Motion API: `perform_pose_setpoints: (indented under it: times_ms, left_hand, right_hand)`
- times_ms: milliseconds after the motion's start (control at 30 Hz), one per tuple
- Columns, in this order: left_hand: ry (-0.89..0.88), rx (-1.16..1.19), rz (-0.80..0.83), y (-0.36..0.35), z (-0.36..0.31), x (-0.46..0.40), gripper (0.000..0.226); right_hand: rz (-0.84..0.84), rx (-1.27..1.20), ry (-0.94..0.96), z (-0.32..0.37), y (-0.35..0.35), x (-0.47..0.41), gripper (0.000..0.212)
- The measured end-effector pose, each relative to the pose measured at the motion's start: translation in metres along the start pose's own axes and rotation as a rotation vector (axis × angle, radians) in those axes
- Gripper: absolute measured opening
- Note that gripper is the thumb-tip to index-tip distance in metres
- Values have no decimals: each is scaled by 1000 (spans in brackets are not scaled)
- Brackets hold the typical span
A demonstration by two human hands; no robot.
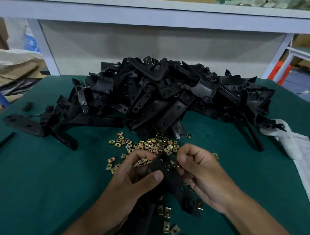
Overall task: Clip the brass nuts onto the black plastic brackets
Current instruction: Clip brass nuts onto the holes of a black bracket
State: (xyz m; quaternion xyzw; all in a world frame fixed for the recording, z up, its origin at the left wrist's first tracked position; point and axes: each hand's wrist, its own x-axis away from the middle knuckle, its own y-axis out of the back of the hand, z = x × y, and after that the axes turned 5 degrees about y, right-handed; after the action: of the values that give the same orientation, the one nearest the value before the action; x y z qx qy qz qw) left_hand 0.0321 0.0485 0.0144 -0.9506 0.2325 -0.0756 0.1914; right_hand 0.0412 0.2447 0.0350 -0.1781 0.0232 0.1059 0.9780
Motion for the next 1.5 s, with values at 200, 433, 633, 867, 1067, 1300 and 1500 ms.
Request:
perform_pose_setpoints:
  times_ms: [200, 433, 633, 867, 1067, 1300, 1500]
  left_hand:
    - [4, -16, -7, -1, 0, 0, 36]
    - [-15, 12, -28, -3, -3, 2, 28]
    - [-29, 5, -24, -1, -2, 2, 45]
    - [-26, -39, -34, 0, -2, 4, 38]
    - [-14, -22, -24, 0, 1, 4, 37]
    - [-100, -56, -62, -1, 0, 4, 31]
    - [-140, -73, -83, 4, 1, 4, 34]
  right_hand:
    - [-9, 73, -15, 0, 0, -2, 18]
    - [-4, 156, 53, -1, 3, -1, 42]
    - [-21, 201, 93, -3, 4, -2, 42]
    - [-30, 279, 130, -1, 4, -1, 40]
    - [-73, 373, 183, 1, 3, 3, 36]
    - [-44, 472, 180, -2, 3, 5, 43]
    - [70, 274, 28, -3, 4, 12, 63]
